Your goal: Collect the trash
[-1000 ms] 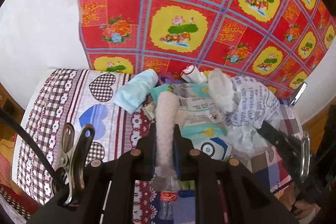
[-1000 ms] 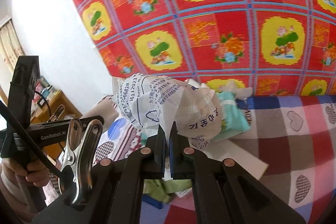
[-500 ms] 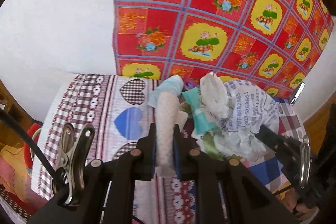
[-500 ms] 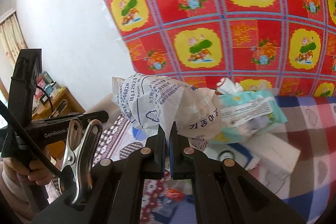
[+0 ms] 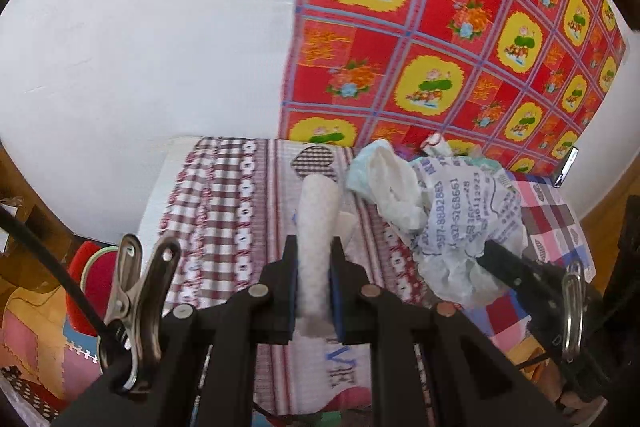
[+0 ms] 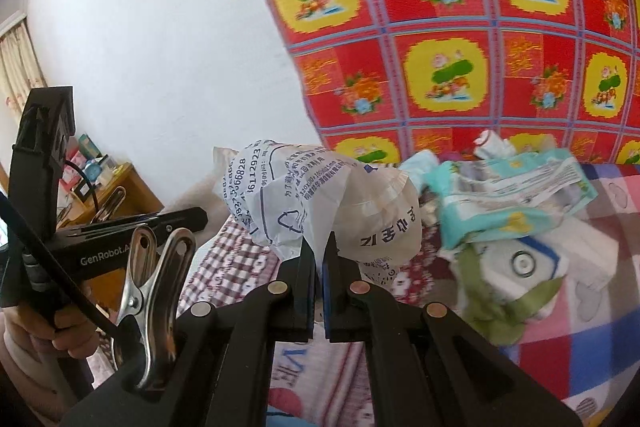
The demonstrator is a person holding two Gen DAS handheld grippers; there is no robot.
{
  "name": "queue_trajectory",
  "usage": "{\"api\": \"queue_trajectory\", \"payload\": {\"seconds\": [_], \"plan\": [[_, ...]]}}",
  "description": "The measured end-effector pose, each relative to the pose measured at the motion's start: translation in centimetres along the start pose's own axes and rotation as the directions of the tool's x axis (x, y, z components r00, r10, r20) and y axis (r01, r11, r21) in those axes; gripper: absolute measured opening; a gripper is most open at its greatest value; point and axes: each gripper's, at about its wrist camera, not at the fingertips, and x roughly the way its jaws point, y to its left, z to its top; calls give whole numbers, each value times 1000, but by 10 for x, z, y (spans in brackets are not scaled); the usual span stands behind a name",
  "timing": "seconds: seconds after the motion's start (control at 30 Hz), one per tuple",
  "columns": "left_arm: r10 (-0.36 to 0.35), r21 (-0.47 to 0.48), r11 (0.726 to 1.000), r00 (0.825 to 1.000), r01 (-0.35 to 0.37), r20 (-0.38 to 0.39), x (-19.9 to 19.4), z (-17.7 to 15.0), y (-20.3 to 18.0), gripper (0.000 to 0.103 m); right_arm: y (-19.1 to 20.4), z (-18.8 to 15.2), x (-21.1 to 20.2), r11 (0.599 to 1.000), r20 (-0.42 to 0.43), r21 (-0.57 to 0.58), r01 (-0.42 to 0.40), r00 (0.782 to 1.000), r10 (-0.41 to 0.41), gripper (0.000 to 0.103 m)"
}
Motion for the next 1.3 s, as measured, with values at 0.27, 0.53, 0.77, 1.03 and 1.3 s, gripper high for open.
{"api": "queue_trajectory", "payload": {"seconds": [0.27, 0.53, 0.77, 1.03, 1.3], "plan": [[29, -41, 999, 1000, -29, 4, -12, -9, 48, 14, 46, 1, 21, 999, -20, -35, -27, 999, 26, 4], [85, -101, 991, 996, -84, 4, -15, -9, 78, 14, 73, 15, 44, 992, -55, -97, -83, 995, 77, 4], [154, -190, 970, 988, -152, -4, -14, -4, 108, 14, 92, 31, 67, 976, -95, -142, -164, 984, 151, 4], [214, -288, 935, 977, -206, -5, -20, -12, 141, 14, 118, 40, 100, 947, -157, -202, -249, 963, 219, 4], [247, -349, 907, 969, -235, -11, -27, -21, 186, 14, 159, 43, 126, 923, -187, -243, -300, 948, 259, 4]]}}
